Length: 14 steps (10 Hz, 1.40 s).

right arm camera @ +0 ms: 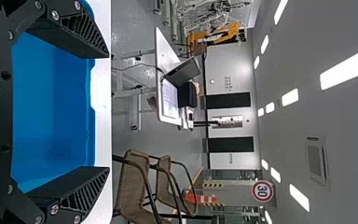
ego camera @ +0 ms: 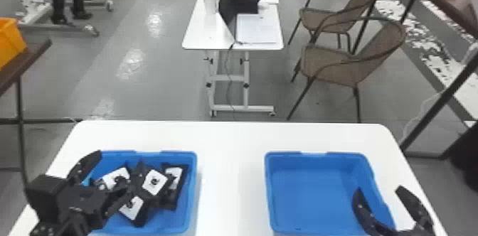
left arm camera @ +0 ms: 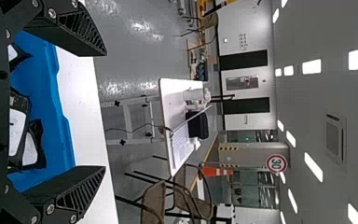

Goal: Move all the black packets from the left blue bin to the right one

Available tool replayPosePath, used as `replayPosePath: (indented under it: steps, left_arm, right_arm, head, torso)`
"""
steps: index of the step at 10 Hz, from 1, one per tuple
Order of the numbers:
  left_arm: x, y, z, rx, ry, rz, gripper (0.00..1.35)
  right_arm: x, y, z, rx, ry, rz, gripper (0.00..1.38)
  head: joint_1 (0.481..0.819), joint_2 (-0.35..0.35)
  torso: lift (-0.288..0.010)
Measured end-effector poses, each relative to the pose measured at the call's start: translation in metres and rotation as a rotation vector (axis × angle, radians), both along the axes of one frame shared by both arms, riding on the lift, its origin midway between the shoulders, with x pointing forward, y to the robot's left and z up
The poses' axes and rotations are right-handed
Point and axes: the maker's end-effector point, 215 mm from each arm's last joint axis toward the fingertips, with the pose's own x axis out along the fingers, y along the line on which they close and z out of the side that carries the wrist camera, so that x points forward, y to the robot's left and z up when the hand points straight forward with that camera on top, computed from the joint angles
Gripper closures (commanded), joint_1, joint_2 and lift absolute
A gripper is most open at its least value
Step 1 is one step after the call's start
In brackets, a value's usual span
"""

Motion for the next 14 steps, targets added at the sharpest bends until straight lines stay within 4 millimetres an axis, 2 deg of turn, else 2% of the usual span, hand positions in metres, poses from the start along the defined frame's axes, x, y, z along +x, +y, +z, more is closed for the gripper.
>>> replayPosePath:
  steps: [9, 12, 14]
  left_arm:
    - [-0.002, 0.001, -0.006, 0.001, 0.02, -0.004, 0.16]
    - [-0.014, 0.023, -0.035, 0.016, 0.095, 0.024, 0.16]
    - [-0.018, 0.031, -0.062, 0.011, 0.161, 0.012, 0.16]
  right_arm:
    - [-0.001, 0.0, -0.001, 0.002, 0.003, 0.0, 0.17]
    - [-0.001, 0.0, -0.002, 0.004, 0.005, 0.0, 0.17]
    - [-0.001, 0.002, -0.002, 0.006, 0.006, 0.001, 0.17]
  head:
    - [0.695, -0.008]
    - [0.695, 0.02]
    - [0.695, 0.037]
  torso:
    - [0.0]
    - [0.0]
    - [0.0]
